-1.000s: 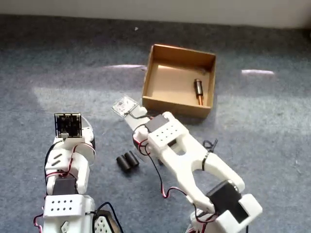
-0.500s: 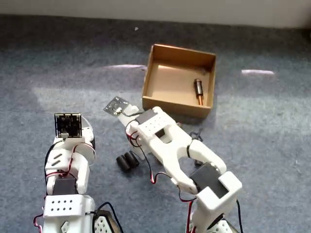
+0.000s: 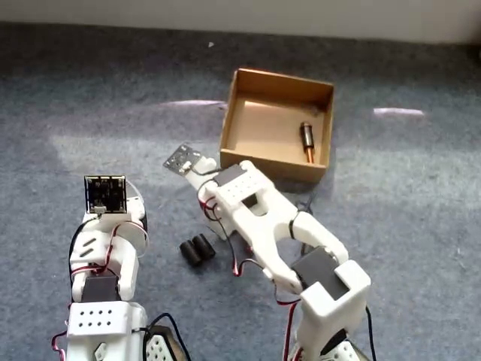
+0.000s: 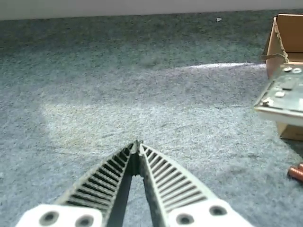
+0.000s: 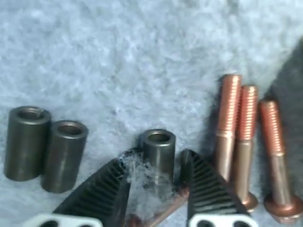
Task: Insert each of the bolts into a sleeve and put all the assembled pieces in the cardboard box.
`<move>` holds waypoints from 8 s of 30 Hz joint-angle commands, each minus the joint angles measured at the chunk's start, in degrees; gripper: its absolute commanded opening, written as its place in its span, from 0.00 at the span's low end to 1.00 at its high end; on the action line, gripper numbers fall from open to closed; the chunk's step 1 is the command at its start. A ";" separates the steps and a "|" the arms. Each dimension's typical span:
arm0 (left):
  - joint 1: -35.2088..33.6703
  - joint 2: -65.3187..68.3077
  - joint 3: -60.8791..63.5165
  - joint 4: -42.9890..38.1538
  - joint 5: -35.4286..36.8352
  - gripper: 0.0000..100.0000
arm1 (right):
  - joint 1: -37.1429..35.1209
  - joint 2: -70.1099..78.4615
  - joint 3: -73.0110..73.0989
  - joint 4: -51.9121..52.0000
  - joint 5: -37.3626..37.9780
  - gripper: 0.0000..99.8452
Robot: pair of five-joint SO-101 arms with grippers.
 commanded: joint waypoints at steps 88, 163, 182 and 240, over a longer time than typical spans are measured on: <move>29.23 67.47 -68.70 44.48 -59.69 0.13 | 46.46 -94.46 63.60 -14.20 -16.88 0.01; 36.79 76.97 -78.64 53.36 -46.68 0.01 | 46.64 -94.64 64.04 -14.11 -16.62 0.01; 36.79 44.79 -61.32 46.42 -23.74 0.01 | 40.84 -94.73 63.60 -13.85 -16.97 0.01; 28.97 -9.19 -24.66 0.44 12.66 0.01 | 3.12 -94.64 84.18 -69.58 -14.59 0.01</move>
